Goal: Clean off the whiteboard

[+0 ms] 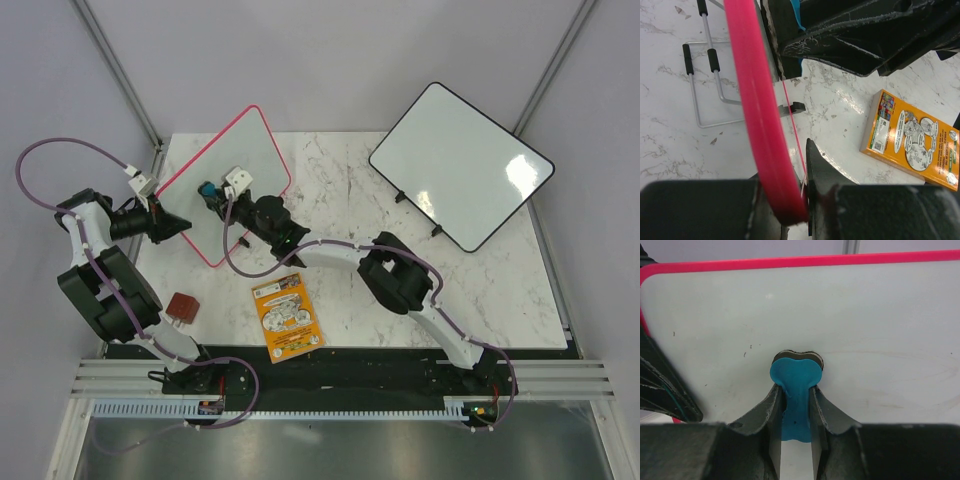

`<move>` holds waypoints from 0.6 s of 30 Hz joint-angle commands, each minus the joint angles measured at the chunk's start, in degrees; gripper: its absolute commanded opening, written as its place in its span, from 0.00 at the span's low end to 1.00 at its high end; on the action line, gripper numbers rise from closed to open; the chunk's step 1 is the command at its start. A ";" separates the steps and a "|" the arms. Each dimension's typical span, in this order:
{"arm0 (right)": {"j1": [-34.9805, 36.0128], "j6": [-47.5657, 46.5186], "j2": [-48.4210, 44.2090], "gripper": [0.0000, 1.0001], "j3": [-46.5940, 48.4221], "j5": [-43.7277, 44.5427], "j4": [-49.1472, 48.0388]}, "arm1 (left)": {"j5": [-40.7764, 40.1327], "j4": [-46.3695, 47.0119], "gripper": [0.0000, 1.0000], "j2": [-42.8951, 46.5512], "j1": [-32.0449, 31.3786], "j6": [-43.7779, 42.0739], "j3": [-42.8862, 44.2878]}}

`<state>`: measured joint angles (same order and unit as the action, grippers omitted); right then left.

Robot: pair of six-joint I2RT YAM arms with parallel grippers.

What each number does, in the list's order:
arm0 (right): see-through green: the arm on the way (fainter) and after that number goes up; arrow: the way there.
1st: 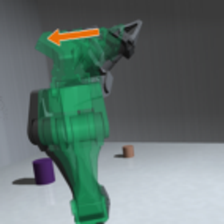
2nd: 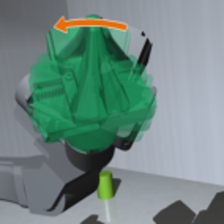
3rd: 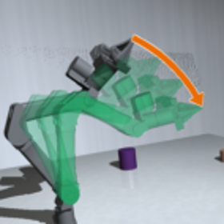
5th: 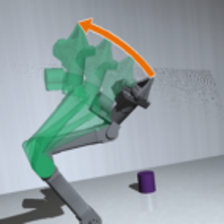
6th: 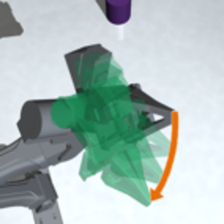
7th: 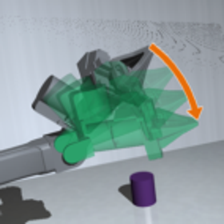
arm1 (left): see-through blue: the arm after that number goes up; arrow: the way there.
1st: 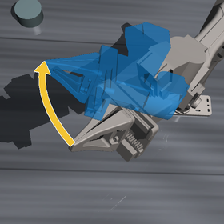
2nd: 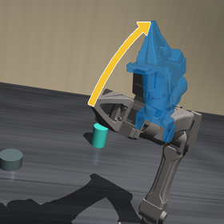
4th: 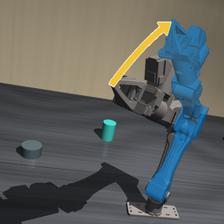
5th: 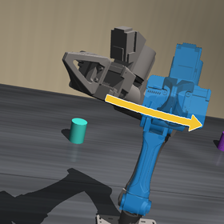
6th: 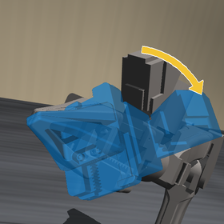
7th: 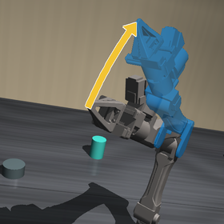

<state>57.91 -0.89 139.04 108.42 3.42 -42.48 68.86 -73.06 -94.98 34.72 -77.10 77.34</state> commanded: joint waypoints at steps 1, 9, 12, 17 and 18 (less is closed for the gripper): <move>1.25 1.41 -0.97 0.00 2.14 -4.58 3.09 | -0.13 -15.01 0.02 2.25 -2.99 -3.76 0.18; -10.08 7.65 0.61 0.00 3.63 2.73 3.28 | 0.22 -14.92 0.02 2.78 -2.90 -4.11 -0.08; -12.64 5.91 3.16 0.00 9.34 4.31 7.56 | 0.13 -15.01 0.02 2.78 -2.90 -3.85 0.09; -14.93 5.02 7.73 0.00 16.81 5.90 11.54 | 0.31 -15.01 0.02 3.48 -2.82 -3.15 0.44; -15.37 5.10 8.00 0.00 17.08 6.16 12.15 | 0.31 -15.01 0.02 3.57 -2.90 -3.14 0.44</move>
<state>48.25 6.04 143.13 120.92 0.45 -35.48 69.52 -71.83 -94.98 34.26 -75.50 77.36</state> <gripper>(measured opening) 0.294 0.153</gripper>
